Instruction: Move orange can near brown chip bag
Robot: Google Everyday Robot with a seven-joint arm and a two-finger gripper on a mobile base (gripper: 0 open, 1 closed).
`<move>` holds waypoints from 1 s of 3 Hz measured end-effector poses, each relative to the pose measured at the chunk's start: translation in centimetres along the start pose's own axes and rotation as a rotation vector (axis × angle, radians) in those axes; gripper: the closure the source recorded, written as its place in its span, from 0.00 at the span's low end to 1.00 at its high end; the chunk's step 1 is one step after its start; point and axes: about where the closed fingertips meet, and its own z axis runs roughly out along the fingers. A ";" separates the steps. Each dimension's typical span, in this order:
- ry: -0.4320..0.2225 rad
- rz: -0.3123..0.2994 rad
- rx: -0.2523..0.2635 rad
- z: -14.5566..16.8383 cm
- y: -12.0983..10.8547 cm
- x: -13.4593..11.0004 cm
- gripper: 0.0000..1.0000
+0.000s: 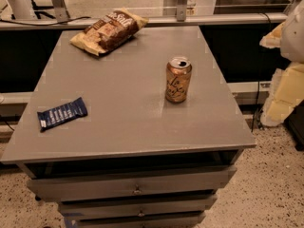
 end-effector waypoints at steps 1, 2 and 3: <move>0.000 0.000 0.000 0.0 0.0 0.0 0.00; -0.053 0.002 0.010 1.5 -0.1 -0.4 0.00; -0.179 0.008 -0.005 5.4 -0.6 -1.6 0.00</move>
Offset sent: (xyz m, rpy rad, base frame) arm 0.0189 0.0148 -0.0425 0.1446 -0.0520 0.0274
